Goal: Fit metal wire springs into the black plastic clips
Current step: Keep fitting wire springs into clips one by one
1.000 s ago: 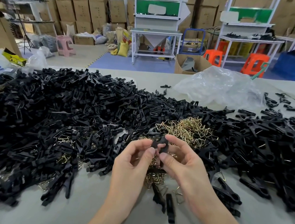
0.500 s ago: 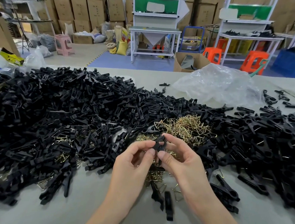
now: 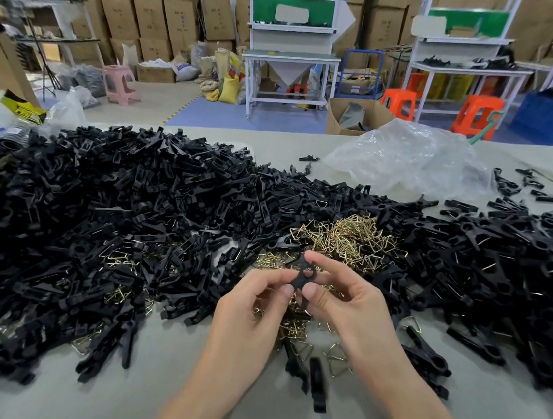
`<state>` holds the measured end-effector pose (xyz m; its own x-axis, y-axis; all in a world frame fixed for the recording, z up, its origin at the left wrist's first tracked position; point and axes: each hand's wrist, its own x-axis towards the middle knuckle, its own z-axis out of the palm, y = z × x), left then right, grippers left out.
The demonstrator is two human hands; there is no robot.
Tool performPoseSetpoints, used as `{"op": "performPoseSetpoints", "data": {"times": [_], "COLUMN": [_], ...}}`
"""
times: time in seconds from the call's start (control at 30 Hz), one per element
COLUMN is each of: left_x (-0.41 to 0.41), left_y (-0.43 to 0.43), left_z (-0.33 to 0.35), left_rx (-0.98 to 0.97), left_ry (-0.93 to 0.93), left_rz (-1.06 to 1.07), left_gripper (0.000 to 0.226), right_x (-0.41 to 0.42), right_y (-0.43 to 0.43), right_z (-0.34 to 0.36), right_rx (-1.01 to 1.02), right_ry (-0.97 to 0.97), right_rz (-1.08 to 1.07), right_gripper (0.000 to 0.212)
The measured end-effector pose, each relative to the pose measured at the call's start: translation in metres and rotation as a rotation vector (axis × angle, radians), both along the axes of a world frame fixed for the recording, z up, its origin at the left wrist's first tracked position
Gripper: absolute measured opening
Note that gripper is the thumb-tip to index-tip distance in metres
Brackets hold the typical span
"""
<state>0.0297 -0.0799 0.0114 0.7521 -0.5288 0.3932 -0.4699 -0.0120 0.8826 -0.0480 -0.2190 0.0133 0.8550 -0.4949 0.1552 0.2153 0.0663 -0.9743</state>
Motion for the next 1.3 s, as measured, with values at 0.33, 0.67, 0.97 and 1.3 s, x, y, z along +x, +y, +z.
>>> {"op": "performPoseSetpoints", "data": {"times": [0.33,0.67,0.97,1.3], "left_x": [0.006,0.021,0.021,0.017], "left_y": [0.004,0.008,0.011,0.008], "left_z": [-0.010,-0.007,-0.006,0.005], "left_rx": [0.474,0.721,0.566,0.025], "left_ry": [-0.412,-0.566,-0.524,0.128], "left_rz": [0.055,0.038,-0.001,0.175], "left_gripper": [0.041,0.041,0.022,0.018], "right_x": [0.002,0.006,0.005,0.003], "right_y": [-0.009,-0.017,-0.017,-0.011], "right_z": [-0.004,-0.011,-0.008,-0.006], "right_rx": [-0.029,0.117,0.150,0.186], "right_ry": [-0.023,-0.025,-0.025,-0.024], "right_rz": [-0.186,-0.297,-0.293,0.132], "right_gripper": [0.044,0.046,0.049,0.044]}}
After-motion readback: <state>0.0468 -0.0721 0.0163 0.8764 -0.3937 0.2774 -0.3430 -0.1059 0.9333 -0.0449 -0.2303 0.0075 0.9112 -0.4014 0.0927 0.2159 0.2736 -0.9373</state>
